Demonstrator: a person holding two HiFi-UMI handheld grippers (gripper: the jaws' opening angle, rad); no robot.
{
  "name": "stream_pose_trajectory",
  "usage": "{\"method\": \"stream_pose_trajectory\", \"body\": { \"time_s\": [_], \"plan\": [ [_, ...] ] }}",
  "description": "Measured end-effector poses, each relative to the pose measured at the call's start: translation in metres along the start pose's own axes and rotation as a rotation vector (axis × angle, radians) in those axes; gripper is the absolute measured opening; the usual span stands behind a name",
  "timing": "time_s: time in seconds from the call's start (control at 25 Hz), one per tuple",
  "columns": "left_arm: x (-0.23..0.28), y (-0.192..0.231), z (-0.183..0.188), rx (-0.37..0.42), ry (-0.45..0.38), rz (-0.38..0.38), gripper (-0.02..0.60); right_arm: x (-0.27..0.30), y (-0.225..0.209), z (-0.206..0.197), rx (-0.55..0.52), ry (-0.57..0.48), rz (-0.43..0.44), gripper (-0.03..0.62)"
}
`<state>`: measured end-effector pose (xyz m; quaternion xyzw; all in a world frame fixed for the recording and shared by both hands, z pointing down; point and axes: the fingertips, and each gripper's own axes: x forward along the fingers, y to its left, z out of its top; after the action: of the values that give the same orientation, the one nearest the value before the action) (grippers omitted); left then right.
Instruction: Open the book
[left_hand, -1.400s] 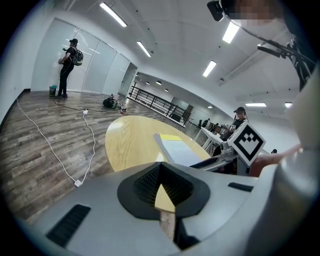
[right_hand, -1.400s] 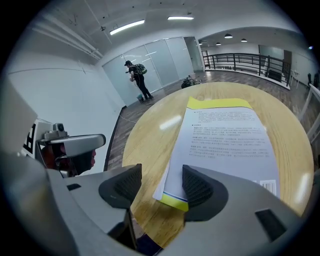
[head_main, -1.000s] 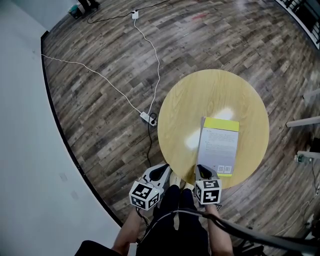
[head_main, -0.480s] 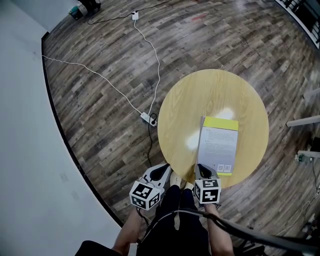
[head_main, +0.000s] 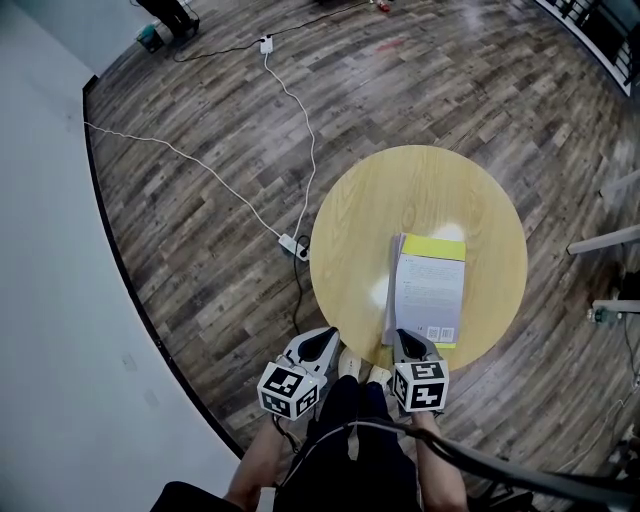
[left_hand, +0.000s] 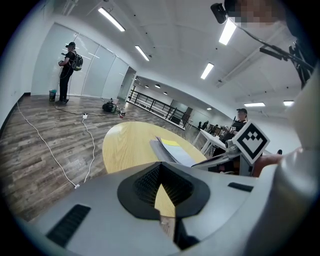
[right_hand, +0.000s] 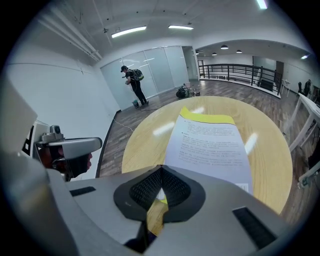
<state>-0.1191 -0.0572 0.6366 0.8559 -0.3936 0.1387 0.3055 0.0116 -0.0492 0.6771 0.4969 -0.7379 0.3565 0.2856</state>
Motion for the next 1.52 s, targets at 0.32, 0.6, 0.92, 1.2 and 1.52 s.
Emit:
{"method": "stream_pose_trajectory", "body": {
  "time_s": [0.32,0.6,0.92,1.2,1.52],
  "plan": [
    [0.005,-0.020,0.017,0.034,-0.019,-0.023,-0.005,-0.045,-0.029,0.020,0.091,-0.107,-0.010,0.006],
    [0.009,-0.028,0.035,0.069,-0.036,-0.016,-0.005,-0.091,-0.080,0.029,0.165,-0.204,-0.080,0.006],
    [0.028,-0.058,0.044,0.111,-0.034,-0.041,-0.005,-0.119,-0.129,0.024,0.213,-0.253,-0.140,0.006],
    [0.059,-0.086,0.049,0.141,-0.008,-0.087,-0.005,-0.131,-0.161,0.013,0.276,-0.271,-0.168,0.006],
    [0.106,-0.123,0.047,0.173,0.044,-0.146,-0.005,-0.137,-0.207,-0.008,0.348,-0.266,-0.198,0.006]
  ]
}}
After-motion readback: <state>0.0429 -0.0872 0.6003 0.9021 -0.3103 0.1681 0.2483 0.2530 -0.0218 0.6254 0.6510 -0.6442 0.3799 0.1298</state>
